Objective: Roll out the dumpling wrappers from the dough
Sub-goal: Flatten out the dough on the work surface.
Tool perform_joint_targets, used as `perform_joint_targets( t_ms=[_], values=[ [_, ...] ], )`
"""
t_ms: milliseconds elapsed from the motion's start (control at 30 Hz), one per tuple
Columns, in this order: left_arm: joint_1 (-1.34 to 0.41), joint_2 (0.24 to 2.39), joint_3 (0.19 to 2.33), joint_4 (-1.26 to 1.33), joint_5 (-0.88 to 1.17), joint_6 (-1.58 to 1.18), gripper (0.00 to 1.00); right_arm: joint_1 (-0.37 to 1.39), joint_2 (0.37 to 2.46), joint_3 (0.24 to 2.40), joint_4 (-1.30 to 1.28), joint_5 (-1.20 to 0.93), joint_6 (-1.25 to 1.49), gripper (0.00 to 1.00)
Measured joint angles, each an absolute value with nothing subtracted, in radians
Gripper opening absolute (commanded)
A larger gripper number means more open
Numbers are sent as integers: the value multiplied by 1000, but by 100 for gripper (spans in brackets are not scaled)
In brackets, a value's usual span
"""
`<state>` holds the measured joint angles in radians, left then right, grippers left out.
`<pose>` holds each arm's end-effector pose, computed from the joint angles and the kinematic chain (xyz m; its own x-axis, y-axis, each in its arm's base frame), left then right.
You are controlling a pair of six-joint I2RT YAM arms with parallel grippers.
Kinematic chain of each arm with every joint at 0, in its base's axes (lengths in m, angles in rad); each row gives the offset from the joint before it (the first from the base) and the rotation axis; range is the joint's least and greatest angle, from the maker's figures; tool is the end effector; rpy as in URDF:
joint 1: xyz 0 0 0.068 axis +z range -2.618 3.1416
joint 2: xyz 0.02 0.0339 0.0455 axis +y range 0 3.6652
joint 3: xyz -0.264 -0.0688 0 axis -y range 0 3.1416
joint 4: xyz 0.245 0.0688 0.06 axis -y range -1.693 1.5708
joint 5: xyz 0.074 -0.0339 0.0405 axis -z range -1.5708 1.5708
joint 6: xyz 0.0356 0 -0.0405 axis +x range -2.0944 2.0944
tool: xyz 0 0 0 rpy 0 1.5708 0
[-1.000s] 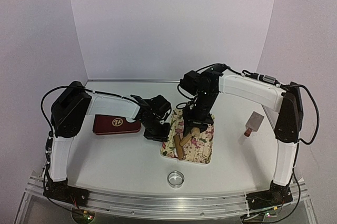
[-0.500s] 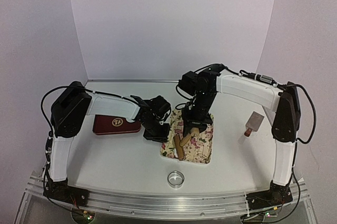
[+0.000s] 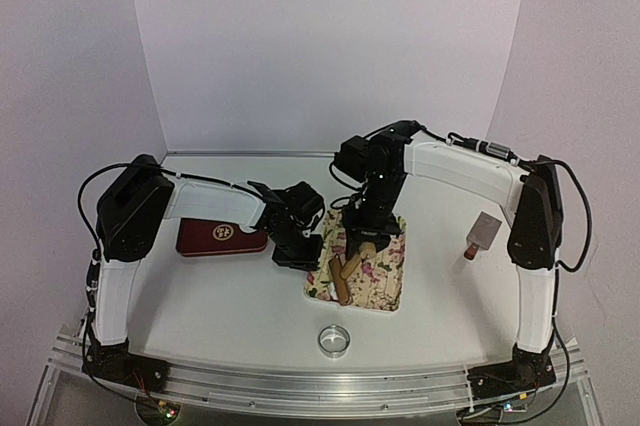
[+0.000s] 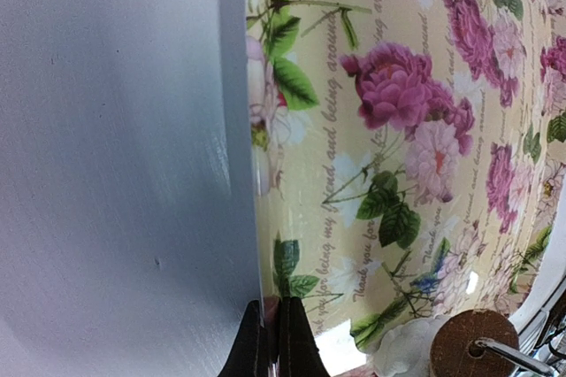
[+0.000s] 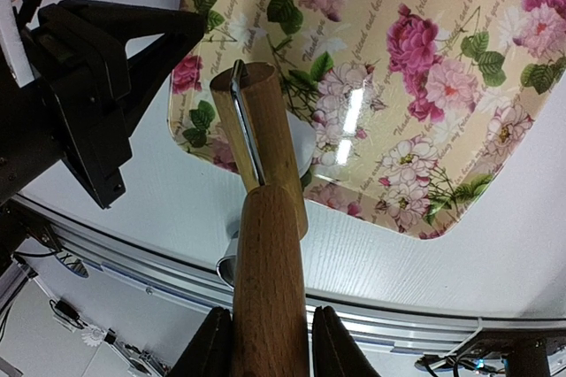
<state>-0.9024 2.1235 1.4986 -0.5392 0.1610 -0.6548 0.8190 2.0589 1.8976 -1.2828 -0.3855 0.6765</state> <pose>0.2655 -0.3454 0.1433 -0.9472 0.2295 -0.2241 0.2990 0.8847 -0.3577 0.2694 0.3077 0.2604 -0.9723 -0.1906 0.1350 -0.1289 0.9201 0.3700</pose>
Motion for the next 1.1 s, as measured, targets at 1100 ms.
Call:
perform_joint_targets(
  t_ms=[1100],
  values=[
    [-901,2108,1463,-496,163,-655,0,865,2151,2014,-1351,-316,690,0]
  ],
)
